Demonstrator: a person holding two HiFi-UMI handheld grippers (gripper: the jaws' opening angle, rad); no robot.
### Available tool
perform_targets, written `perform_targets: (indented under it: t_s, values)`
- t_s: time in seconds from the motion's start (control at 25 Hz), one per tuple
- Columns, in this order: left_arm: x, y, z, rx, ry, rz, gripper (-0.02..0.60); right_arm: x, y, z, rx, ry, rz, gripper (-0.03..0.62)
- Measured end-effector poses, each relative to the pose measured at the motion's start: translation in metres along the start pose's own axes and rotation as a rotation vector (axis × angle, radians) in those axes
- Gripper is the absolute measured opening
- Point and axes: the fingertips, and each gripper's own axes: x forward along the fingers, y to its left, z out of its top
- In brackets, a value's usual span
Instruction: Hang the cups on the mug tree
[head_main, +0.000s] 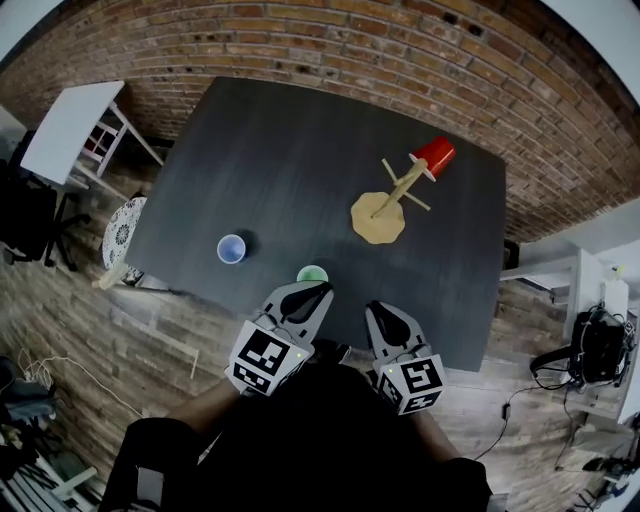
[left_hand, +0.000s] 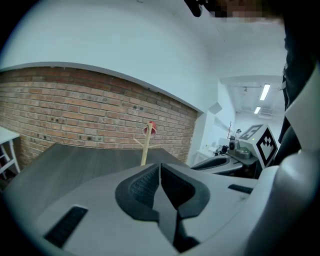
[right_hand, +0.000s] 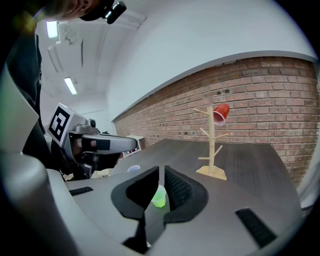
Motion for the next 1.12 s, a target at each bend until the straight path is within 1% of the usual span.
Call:
perform_targets:
  t_s: [0.16,0.28,0.4,0.52,0.6,0.72,0.76,0.8,0.84,0.96,1.04,1.12]
  values:
    - [-0.01,0.034,-0.001,-0.015,-0.033,0.076,0.025,0.006,-0.002,-0.002,0.005,0.015,-0.009,0.055]
    - [-0.022,0.068,-0.015,-0.023,-0.039,0.132,0.025,0.014,0.002,-0.004,0.006,0.036,-0.004,0.055]
    - [-0.026,0.101,-0.047,-0.048,0.011,0.171,0.025,0.023,0.005,-0.006,0.002,0.057,0.007,0.056]
    - [-0.033,0.129,-0.081,-0.049,0.082,0.244,0.026,0.03,0.008,-0.008,-0.007,0.078,0.018,0.057]
    - [-0.038,0.142,-0.103,-0.053,0.124,0.283,0.026,0.035,0.01,-0.008,-0.015,0.091,0.023,0.057]
    - [-0.045,0.158,-0.133,-0.076,0.178,0.314,0.031,0.043,0.014,-0.008,-0.023,0.104,0.026,0.056]
    - [-0.047,0.163,-0.143,-0.084,0.197,0.324,0.044,0.046,0.015,-0.009,-0.026,0.11,0.028,0.057]
    - [-0.048,0.169,-0.153,-0.093,0.213,0.336,0.079,0.048,0.016,-0.009,-0.029,0.116,0.029,0.057]
    - [-0.051,0.175,-0.162,-0.1,0.228,0.352,0.095,0.05,0.017,-0.01,-0.033,0.123,0.03,0.056]
    - [-0.059,0.197,-0.192,-0.119,0.267,0.423,0.11,0.055,0.022,-0.013,-0.044,0.145,0.032,0.057]
    - [-0.065,0.214,-0.213,-0.148,0.298,0.469,0.138,0.058,0.025,-0.016,-0.051,0.157,0.031,0.056]
    - [-0.068,0.229,-0.231,-0.189,0.323,0.497,0.175,0.061,0.027,-0.016,-0.056,0.166,0.029,0.057]
